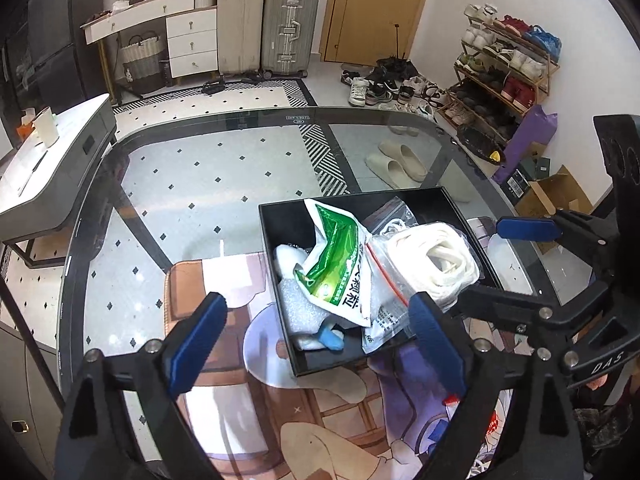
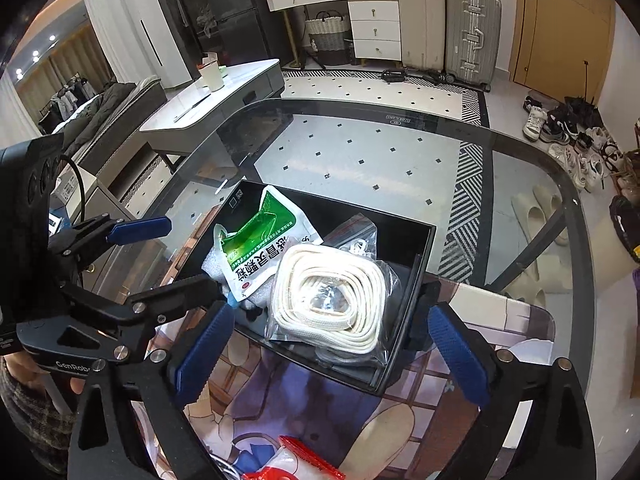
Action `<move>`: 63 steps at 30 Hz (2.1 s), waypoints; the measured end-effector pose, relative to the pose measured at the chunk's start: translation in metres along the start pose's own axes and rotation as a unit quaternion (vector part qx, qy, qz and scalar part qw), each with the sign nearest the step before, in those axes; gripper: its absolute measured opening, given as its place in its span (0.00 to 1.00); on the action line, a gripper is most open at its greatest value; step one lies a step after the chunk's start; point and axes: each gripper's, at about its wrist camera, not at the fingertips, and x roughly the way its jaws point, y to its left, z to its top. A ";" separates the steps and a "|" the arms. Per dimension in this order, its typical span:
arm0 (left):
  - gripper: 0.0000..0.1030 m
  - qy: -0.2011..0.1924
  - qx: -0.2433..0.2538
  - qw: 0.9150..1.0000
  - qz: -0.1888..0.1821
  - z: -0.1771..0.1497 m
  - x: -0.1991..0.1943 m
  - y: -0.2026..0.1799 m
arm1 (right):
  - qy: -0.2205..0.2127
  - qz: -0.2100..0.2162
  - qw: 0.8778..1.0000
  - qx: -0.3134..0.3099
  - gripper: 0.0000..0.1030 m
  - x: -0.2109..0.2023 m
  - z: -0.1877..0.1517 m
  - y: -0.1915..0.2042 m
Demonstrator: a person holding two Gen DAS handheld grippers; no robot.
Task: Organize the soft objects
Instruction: 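Lower the green packet into the box and open the left gripper while the right gripper releases the rope bag, then withdraw both open grippers from the box toward the red balloon packet and cable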
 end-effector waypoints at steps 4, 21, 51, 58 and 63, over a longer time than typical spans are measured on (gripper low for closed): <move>1.00 0.009 -0.007 1.000 -0.007 -0.012 -0.006 0.003 | -0.007 -0.010 1.000 0.002 0.99 -0.012 -0.003 0.005; 1.00 -0.002 0.038 0.999 -0.005 -0.064 -0.043 -0.025 | -0.011 -0.017 1.000 0.000 0.99 -0.041 -0.039 0.022; 1.00 -0.010 0.151 0.987 -0.052 -0.128 -0.061 -0.068 | 0.004 -0.024 0.998 0.050 0.99 -0.045 -0.114 0.031; 1.00 -0.008 0.160 0.985 -0.063 -0.138 -0.059 -0.070 | 0.009 -0.023 0.998 0.058 0.99 -0.042 -0.124 0.032; 1.00 -0.008 0.175 0.982 -0.069 -0.145 -0.057 -0.071 | 0.013 -0.022 0.998 0.064 0.99 -0.037 -0.131 0.033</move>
